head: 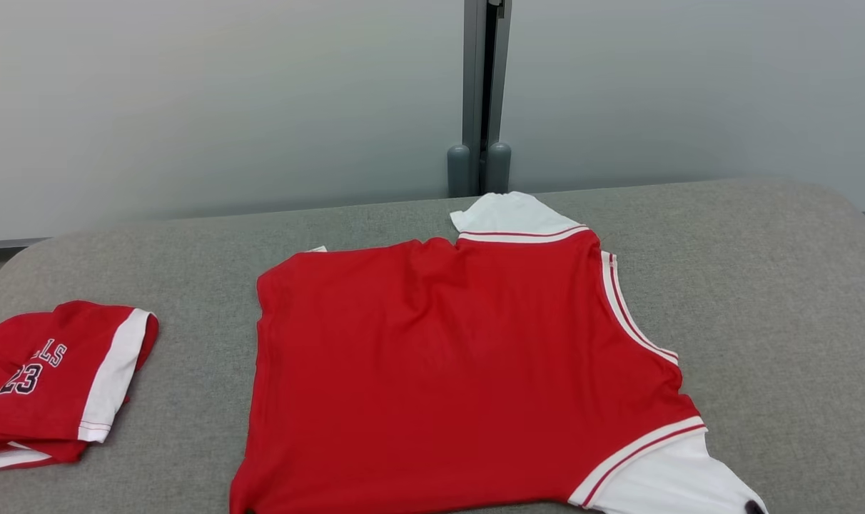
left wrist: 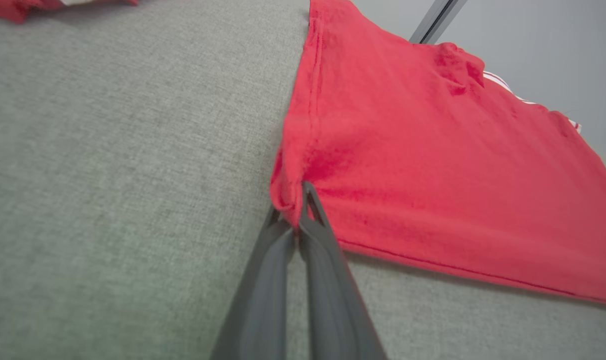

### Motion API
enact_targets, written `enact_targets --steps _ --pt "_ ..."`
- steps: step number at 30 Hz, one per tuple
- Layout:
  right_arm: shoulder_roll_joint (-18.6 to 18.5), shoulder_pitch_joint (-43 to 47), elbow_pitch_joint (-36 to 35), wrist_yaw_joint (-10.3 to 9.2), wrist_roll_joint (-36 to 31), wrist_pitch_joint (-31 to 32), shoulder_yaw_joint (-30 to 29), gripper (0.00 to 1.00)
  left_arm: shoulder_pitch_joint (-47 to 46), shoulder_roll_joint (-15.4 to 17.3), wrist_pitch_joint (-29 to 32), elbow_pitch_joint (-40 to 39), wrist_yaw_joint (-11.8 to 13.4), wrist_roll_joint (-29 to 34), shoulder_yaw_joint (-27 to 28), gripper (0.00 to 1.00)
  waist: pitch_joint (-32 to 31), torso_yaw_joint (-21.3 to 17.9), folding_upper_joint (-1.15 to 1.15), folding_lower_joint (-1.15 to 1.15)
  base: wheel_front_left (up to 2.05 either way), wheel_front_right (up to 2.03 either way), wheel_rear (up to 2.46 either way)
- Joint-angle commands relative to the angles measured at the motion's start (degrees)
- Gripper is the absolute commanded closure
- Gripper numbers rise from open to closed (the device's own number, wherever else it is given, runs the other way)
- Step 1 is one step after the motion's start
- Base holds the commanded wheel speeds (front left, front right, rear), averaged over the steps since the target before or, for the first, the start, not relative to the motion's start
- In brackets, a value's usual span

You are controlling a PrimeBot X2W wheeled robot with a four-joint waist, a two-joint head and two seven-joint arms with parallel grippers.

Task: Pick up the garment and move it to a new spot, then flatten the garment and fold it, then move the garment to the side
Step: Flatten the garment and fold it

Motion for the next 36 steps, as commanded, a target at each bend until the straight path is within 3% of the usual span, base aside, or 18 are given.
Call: enact_targets --steps 1,9,17,36 --pt "-0.12 0.99 -0.55 -0.06 0.20 -0.27 -0.94 1.00 0.73 0.32 -0.28 -0.46 0.18 0.47 0.57 1.00 -0.16 -0.05 0.00 0.01 0.00 0.00 0.00" --pt "2.00 -1.76 -4.41 -0.06 0.23 -0.27 -5.52 1.00 -0.95 0.28 -0.28 -4.40 -0.32 4.03 0.46 1.00 0.18 0.11 0.00 0.01 0.00 0.00 0.00" --pt "3.49 -12.04 -3.05 -0.04 -0.16 0.75 -5.23 1.00 -8.25 0.25 -0.26 -1.29 2.75 3.35 -2.16 1.00 2.30 1.72 0.00 0.01 0.00 0.00 0.00" --pt "5.06 -35.48 14.50 -0.03 -7.53 0.18 -0.92 1.00 -27.27 0.22 -0.23 10.35 7.11 1.63 -9.84 1.00 10.54 3.64 0.00 0.01 0.00 0.00 0.00"
